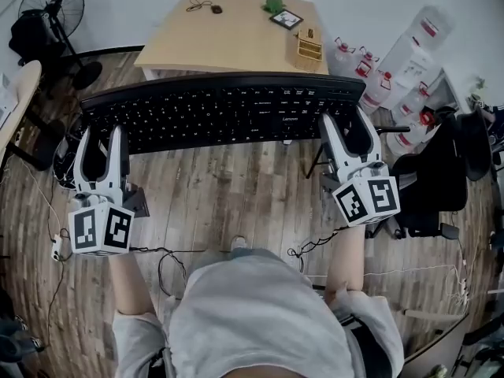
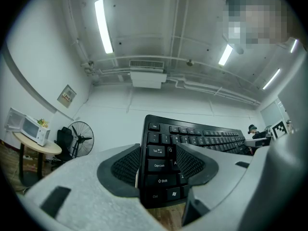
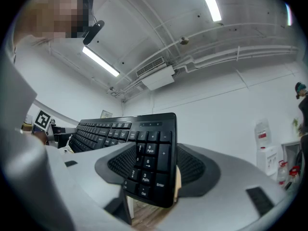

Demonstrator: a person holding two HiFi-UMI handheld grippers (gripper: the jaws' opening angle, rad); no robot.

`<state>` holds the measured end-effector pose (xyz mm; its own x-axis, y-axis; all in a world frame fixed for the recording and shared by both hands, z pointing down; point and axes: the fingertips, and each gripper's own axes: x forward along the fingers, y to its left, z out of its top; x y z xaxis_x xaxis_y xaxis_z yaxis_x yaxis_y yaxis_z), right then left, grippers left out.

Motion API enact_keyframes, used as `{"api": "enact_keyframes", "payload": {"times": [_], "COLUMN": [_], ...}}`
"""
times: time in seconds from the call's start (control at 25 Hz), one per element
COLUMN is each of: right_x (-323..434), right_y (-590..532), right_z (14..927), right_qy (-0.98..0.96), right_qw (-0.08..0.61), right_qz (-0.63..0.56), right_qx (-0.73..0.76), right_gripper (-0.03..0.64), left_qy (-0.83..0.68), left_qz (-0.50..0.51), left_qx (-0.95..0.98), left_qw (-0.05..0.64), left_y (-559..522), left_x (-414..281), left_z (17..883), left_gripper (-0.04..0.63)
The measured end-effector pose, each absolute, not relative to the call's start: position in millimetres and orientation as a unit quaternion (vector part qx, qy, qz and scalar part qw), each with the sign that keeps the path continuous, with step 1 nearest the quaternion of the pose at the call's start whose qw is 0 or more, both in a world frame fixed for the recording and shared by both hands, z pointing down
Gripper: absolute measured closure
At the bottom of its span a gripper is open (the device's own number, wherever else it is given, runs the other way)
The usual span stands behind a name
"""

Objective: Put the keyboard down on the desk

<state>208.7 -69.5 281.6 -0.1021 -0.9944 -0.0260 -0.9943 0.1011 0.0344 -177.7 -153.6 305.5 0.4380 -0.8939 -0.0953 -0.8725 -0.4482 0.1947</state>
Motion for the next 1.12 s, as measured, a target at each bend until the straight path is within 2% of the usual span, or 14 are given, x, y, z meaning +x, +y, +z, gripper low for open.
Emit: {"api": "enact_keyframes", "payload": {"times": [0.76,1.12], "right_x": [206.8,207.2], "right_y": [-66.8,-67.1], "right_z": [282.1,281.3], "right_qy": [-0.737,-0.741], "right_qw": [0.005,-0.013], "right_qz": [-0.011,-0.018], "right_qx": [0.676,0.671], "right_gripper": [0.354,0.356], "left_qy": [-0.517,-0.524], "left_qz": [-0.082,-0.085], "left_qx": [0.850,0.846], "left_qw": [0.067,0.045], "left_y": [-157.8,-152.4], "left_x": [-177.6,-179.4], "left_z": [304.6,294.4], "left_gripper": [0.364,0.364]}}
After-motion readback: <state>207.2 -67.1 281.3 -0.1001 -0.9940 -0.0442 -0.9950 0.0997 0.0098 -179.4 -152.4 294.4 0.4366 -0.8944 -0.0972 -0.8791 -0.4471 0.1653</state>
